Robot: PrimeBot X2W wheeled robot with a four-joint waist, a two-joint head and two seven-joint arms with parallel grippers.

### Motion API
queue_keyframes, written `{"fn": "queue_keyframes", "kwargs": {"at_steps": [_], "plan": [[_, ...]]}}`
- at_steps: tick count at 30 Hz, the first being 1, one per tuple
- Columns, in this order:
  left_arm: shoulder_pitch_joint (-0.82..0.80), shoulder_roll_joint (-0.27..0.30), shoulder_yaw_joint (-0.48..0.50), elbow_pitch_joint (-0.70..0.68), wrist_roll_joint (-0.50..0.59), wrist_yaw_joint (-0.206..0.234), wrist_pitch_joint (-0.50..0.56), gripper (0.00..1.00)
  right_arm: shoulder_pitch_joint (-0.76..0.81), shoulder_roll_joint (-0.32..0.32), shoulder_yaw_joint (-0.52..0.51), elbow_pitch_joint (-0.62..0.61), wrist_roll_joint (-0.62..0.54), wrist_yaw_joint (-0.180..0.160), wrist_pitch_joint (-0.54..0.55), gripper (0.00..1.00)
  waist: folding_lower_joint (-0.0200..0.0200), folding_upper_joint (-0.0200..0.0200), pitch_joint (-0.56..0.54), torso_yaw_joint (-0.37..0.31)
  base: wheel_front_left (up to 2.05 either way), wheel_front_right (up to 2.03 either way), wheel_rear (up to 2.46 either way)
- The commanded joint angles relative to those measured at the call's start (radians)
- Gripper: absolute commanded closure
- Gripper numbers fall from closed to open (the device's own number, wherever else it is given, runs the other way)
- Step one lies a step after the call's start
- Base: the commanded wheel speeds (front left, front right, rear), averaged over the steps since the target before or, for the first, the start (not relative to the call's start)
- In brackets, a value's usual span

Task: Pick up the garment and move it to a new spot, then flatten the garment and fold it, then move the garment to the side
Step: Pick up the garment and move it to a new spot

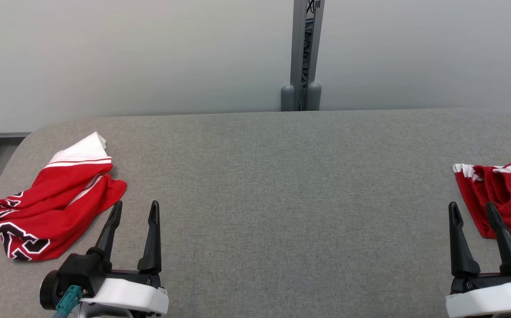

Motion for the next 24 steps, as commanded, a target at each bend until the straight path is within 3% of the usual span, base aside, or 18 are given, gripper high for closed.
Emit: {"fn": "queue_keyframes", "kwargs": {"at_steps": [1, 15, 24], "plan": [[-0.007, 0.004, 0.002, 0.003, 0.007, -0.003, -0.003, 0.0, 0.011, -0.001, 0.0, -0.003, 0.001, 0.0, 0.0, 0.0, -0.0001, 0.0, 0.0, 0.008, 0.0, 0.0, 0.0], [-0.028, 0.024, 0.0, 0.102, 0.0, 0.004, 0.029, 0.0, 0.015, 0.005, 0.028, 0.021, 0.021, 0.0, -0.009, 0.0, -0.0001, 0.0, -0.008, 0.18, 0.0, 0.0, 0.0], [-0.022, 0.04, 0.002, 0.093, -0.004, 0.021, 0.064, 0.0, 0.014, 0.016, 0.039, 0.041, 0.019, 0.0, -0.015, 0.0, -0.0001, 0.0, -0.011, 0.287, 0.0, 0.0, 0.0]]}}
